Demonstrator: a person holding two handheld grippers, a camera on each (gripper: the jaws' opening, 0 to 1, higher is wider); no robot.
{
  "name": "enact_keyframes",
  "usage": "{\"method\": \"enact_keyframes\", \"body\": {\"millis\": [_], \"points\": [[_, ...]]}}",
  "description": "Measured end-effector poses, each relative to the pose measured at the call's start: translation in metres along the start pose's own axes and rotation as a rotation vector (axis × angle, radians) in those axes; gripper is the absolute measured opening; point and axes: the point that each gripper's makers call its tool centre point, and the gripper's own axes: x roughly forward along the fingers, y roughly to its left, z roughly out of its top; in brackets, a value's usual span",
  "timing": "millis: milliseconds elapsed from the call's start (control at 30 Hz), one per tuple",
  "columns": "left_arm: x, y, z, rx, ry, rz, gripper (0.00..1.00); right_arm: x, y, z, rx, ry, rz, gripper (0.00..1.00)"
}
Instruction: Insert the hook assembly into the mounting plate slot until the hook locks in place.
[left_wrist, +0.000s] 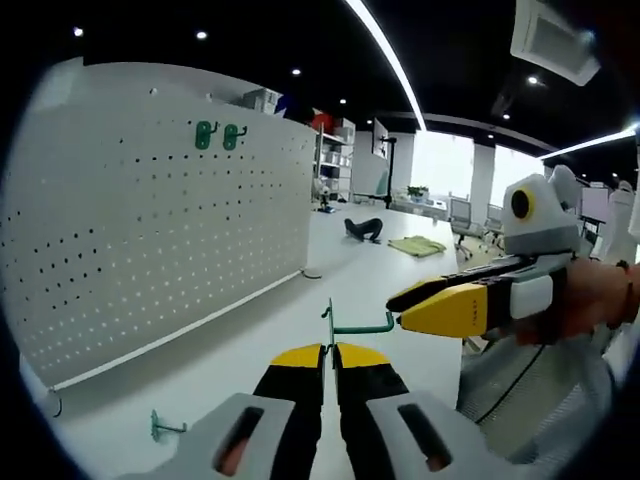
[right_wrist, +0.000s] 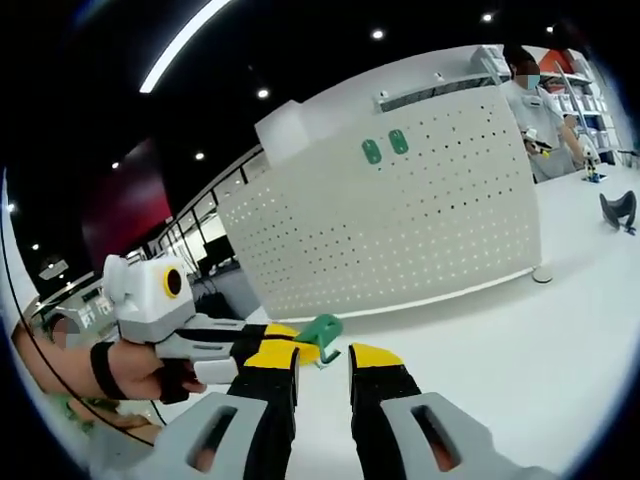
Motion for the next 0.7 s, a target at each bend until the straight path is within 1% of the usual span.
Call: {"method": "enact_keyframes", "body": {"millis": [133, 267, 367, 533, 600, 700], "points": [[-0.007, -0.012, 0.008, -0.016, -0.046, -0.028, 0.04, -0.001, 0.007, 0.001, 0.009, -0.005, 0.016, 0.19], [-0.01, -0.022, 0.01, -0.01, -0.063, -0.055, 0.04, 0.0, 0.015, 0.001, 0.021, -0.001, 0.038, 0.15], [-0.014, -0.026, 0.01, -0.008, -0.068, -0.059, 0.04, -0.001, 0.017, 0.003, 0.022, -0.005, 0.032, 0.14], [-0.019, -0.032, 0.011, -0.015, -0.087, -0.069, 0.04, -0.005, 0.021, 0.001, 0.059, 0.015, 0.035, 0.1], [-0.021, -0.034, 0.012, -0.013, -0.096, -0.078, 0.04, -0.007, 0.021, 0.0, 0.056, 0.021, 0.032, 0.07], [-0.024, -0.036, 0.012, -0.007, -0.107, -0.08, 0.04, -0.008, 0.025, -0.001, 0.093, 0.031, 0.042, 0.06]]}}
